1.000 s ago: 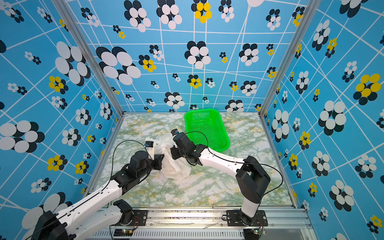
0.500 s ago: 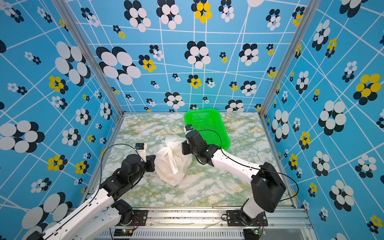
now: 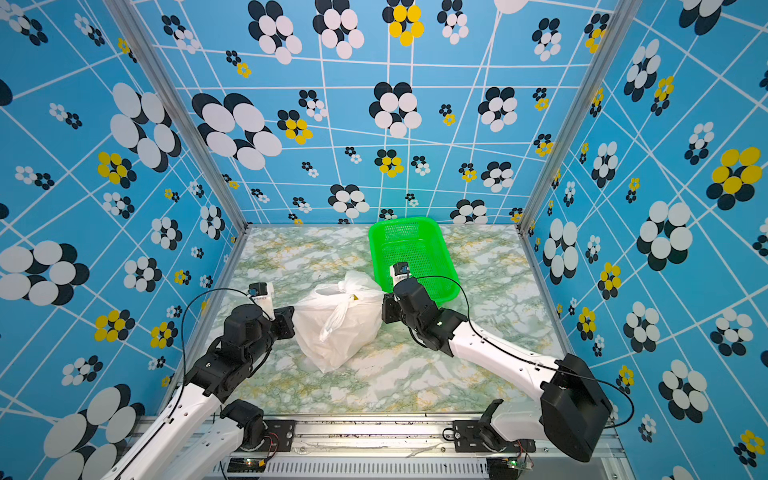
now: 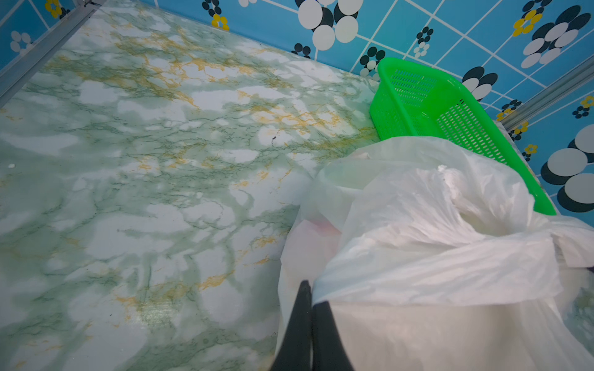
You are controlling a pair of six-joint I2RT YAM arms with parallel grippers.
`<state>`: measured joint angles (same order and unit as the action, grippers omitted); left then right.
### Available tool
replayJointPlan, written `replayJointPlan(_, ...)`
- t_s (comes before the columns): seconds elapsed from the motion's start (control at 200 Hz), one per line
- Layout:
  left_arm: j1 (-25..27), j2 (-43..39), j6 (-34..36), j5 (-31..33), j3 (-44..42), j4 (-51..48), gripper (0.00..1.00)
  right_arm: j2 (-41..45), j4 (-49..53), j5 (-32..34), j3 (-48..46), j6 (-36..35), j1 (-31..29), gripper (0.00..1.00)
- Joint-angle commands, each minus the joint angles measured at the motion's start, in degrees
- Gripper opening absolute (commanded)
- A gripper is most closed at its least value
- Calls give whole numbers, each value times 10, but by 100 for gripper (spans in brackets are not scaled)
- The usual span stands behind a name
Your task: Untie the knot of the plastic bag and take out the fruit
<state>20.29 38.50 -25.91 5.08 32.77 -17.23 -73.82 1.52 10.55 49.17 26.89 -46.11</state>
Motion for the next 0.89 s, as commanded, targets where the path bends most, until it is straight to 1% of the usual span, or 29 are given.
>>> replayJointPlan(0.0,-21,2,3,44,33,-30,0,41,-5,41,-32,9,1,0)
replayJointPlan(0.065,-23,1,4,40,36,-28,0,56,-17,40,-45,-10,-15,0)
replayJointPlan(0.11,-23,0,9,21,33,-17,0,63,-24,40,-49,-28,-28,1)
replayJointPlan(0.19,-22,3,15,-27,22,12,0,65,-29,40,-42,-66,-56,13)
replayJointPlan(0.25,-21,7,21,-62,15,34,0,58,-24,39,-29,-85,-68,25)
replayJointPlan(0.315,-14,13,26,-86,11,49,7,40,-8,35,-6,-98,-69,41)
replayJointPlan(0.375,-2,17,32,-88,13,53,15,20,12,41,20,-112,-69,57)
replayJointPlan(0.415,8,19,37,-84,15,52,22,7,26,45,37,-121,-69,65)
replayJointPlan(0.47,21,17,42,-73,18,50,37,-10,45,51,62,-133,-68,72)
replayJointPlan(0.495,26,16,43,-68,19,50,42,-17,54,53,73,-139,-69,74)
replayJointPlan(0.51,30,15,44,-66,18,51,48,-21,58,54,79,-143,-69,75)
replayJointPlan(0.535,34,14,46,-62,19,51,54,-27,66,55,89,-150,-69,77)
replayJointPlan(0.585,45,11,49,-52,20,49,65,-39,77,55,104,-163,-69,80)
replayJointPlan(0.62,52,10,50,-45,20,49,71,-49,89,52,119,-172,-69,81)
replayJointPlan(0.735,75,11,57,-30,17,51,79,-89,137,31,171,-202,-69,81)
replayJointPlan(0.89,106,21,74,-24,10,68,83,-122,164,-5,205,-227,-69,82)
